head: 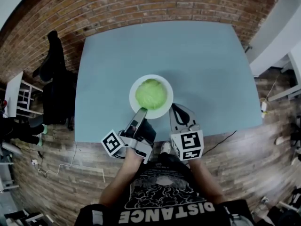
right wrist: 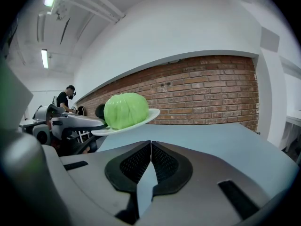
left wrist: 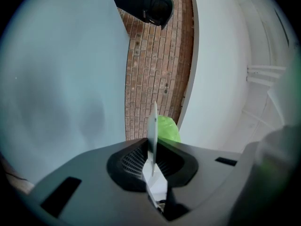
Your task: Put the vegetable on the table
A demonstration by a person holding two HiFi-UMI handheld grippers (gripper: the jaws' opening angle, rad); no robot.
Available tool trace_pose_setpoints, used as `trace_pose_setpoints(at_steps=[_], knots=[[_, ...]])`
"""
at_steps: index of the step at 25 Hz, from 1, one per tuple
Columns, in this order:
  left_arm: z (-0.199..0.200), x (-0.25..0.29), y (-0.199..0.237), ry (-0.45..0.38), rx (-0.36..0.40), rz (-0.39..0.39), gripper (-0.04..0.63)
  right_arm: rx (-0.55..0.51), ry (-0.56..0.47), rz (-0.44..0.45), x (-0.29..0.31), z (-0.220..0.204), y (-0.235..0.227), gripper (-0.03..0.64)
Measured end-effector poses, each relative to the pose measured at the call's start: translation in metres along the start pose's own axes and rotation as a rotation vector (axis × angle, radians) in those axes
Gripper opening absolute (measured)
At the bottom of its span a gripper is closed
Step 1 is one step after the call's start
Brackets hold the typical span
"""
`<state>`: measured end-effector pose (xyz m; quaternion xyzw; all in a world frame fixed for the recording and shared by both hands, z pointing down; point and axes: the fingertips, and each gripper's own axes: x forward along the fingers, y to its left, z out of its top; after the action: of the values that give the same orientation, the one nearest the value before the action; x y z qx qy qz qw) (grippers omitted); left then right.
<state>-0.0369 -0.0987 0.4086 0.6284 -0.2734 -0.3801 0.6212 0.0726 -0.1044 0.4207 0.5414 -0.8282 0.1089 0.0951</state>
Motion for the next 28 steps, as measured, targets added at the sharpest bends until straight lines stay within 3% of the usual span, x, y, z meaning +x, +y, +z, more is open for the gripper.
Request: trace_pose_setpoints(at_steps=[14, 28], knots=[[0.005, 0.010, 0.010, 0.001, -0.008, 0.010, 0.034, 0.004, 0.000, 0.007, 0.012, 0.000, -0.006, 0.009], [0.025, 0.030, 0.038, 0.025, -0.038, 0.041, 0.034, -0.005, 0.034, -0.042, 0.031, -0.004, -0.018, 0.009]])
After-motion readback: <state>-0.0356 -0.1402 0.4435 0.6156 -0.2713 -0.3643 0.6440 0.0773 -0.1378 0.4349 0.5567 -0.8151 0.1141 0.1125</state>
